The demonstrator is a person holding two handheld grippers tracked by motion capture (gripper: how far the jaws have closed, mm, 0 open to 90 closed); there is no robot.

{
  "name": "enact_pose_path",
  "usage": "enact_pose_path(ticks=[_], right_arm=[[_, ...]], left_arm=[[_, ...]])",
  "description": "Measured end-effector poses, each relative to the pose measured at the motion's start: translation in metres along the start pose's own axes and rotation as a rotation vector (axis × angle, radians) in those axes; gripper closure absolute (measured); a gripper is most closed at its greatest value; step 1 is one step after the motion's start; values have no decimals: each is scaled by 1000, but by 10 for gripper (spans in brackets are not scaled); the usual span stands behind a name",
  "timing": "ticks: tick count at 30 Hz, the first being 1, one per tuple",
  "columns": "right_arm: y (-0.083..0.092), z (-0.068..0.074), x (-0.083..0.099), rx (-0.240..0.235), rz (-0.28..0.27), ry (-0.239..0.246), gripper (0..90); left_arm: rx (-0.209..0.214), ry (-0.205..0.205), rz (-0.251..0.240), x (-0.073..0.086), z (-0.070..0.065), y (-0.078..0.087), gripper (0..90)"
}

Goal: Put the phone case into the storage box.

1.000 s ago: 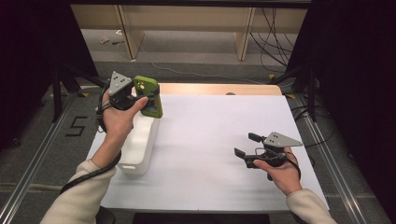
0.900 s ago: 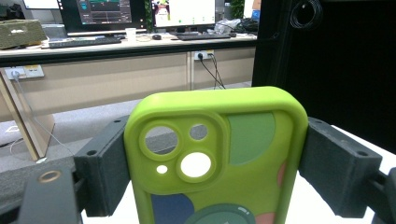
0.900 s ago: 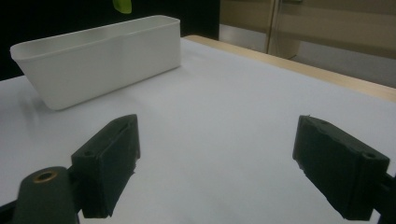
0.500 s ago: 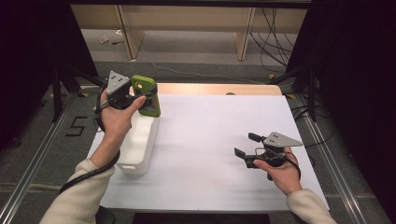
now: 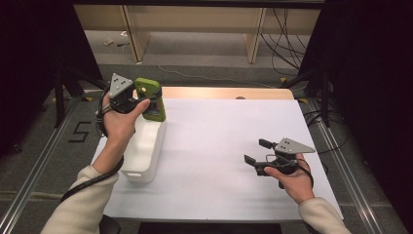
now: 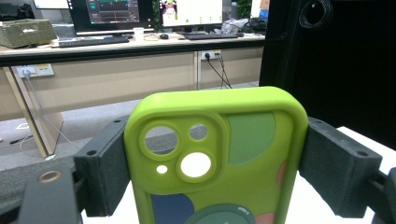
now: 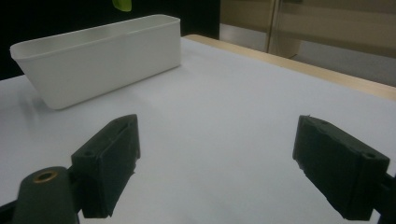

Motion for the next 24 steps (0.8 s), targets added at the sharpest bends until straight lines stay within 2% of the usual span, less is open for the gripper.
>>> enact_pose_path(ticks=[24], right_arm=[[0,0,0,0,-3,0,159]], left_arm=[[-15,8,0,0,8,0,167]])
Point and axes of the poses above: each handheld gripper's, and its own axes: y roughly backward along the jaws, x roughly out of its underside, z roughly to its left, the point moved 3 cm from there along -y, roughly forward along the jaws, and after that the axes turned 6 degrees about y, right-handed, at the moved point
